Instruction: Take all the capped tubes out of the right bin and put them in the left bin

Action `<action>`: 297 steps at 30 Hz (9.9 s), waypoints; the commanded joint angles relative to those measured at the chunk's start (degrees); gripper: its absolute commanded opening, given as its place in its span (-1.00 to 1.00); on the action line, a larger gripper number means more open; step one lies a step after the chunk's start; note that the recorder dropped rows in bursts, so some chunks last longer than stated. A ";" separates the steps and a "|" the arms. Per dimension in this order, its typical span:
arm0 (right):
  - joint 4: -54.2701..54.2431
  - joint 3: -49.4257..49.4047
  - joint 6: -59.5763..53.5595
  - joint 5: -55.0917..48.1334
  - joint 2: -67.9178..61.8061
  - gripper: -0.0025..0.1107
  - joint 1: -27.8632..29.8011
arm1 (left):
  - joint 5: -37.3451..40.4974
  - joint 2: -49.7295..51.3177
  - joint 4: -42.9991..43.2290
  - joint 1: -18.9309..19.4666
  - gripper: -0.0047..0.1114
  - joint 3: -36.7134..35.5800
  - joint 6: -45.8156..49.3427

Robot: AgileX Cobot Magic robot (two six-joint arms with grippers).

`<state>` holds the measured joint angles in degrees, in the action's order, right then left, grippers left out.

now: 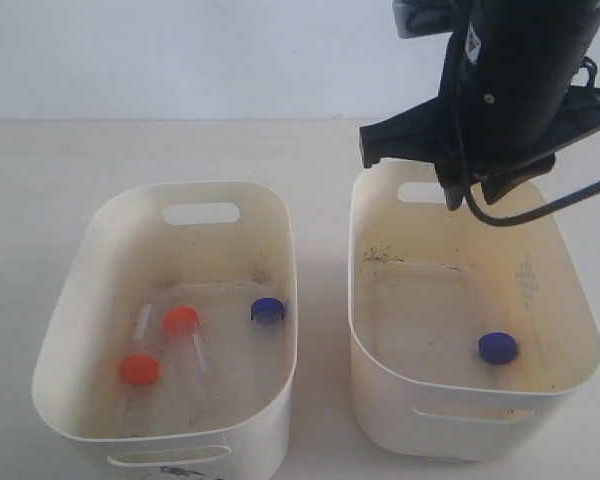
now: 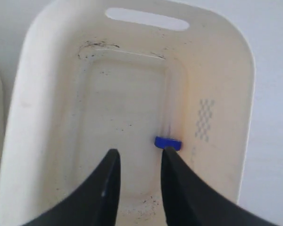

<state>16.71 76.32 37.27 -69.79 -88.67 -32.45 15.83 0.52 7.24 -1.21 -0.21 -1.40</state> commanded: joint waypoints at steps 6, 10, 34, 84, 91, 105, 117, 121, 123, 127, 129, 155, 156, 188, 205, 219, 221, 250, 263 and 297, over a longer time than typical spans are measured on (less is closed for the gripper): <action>3.09 -8.55 8.43 -0.17 -0.46 -0.45 -0.10 | -0.84 -0.11 -0.38 0.06 -0.84 0.21 -0.66; 3.07 -8.55 8.43 -0.17 -3.27 -0.45 -0.10 | -0.84 -0.11 -0.38 0.06 -0.84 0.21 -0.66; 6.45 -8.22 8.19 2.15 -14.10 -0.45 -0.10 | -0.84 -0.11 -0.38 0.06 -0.84 0.21 -0.66; 11.93 -8.35 14.72 5.92 -19.89 -0.11 -0.10 | -0.84 -0.11 -0.38 0.06 -0.84 0.21 -0.66; 12.59 -8.35 14.98 6.76 -19.89 -0.11 -0.10 | -0.84 -0.11 -0.38 0.06 -0.84 0.21 -0.66; 13.92 -8.35 14.77 4.29 -23.87 -0.11 -0.10 | -0.84 -0.11 -0.38 0.06 -0.84 0.21 -0.66; 13.80 -8.35 15.09 5.04 -27.45 -0.11 -0.10 | -0.84 -0.11 -0.38 0.06 -0.84 0.21 -0.66; 13.57 -8.35 15.09 5.57 -28.88 -0.11 -0.10 | -0.84 -0.11 -0.38 0.06 -0.84 0.21 -0.66; 13.57 -8.35 15.09 6.27 -29.13 -0.11 -0.10 | -0.84 -0.11 -0.38 0.06 -0.84 0.21 -0.66; 13.45 -8.35 15.09 7.99 -29.37 -0.12 -0.10 | -0.84 -0.11 -0.38 0.06 -0.84 0.21 -0.66; 13.37 -8.35 15.09 8.88 -29.37 -0.14 -0.10 | -0.84 -0.11 -0.38 0.06 -0.84 0.21 -0.66; 16.62 -8.24 13.84 9.27 -26.45 -0.96 -0.10 | -0.84 -0.11 -0.38 0.06 -0.84 0.21 -0.66; 16.62 -8.24 13.84 9.36 -24.97 -0.96 -0.10 | -0.84 -0.11 -0.38 0.06 -0.84 0.21 -0.66; 2.72 -8.35 2.13 14.14 -2.10 -0.96 -0.10 | -0.84 -0.11 -0.38 0.06 -0.84 0.21 -0.66; -21.27 -8.35 -23.15 15.33 -5.81 -0.17 6.60 | -0.84 -0.11 -0.38 0.06 -0.84 0.21 -0.66; -30.50 -8.35 -43.17 13.60 -7.05 -0.17 11.30 | -0.84 -0.11 -0.38 0.06 -0.84 0.21 -0.66; -31.12 -8.35 -44.74 13.01 -8.75 -0.17 11.30 | -0.84 -0.11 -0.38 0.06 -0.84 0.21 -0.66; -35.35 -8.48 -43.03 15.18 -13.43 -0.42 11.51 | -0.84 -0.11 -0.38 0.06 -0.84 0.21 -0.66; -46.72 -21.22 -47.81 23.54 -12.59 -0.41 14.76 | -0.84 -0.11 -0.38 0.06 -0.84 0.21 -0.66; -48.21 -21.99 -49.20 31.86 -15.01 0.46 14.63 | -0.84 -0.11 -0.38 0.06 -0.84 0.21 -0.66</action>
<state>-31.77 54.62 -11.82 -38.38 -102.72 -17.85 15.83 0.52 7.24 -1.21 -0.21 -1.40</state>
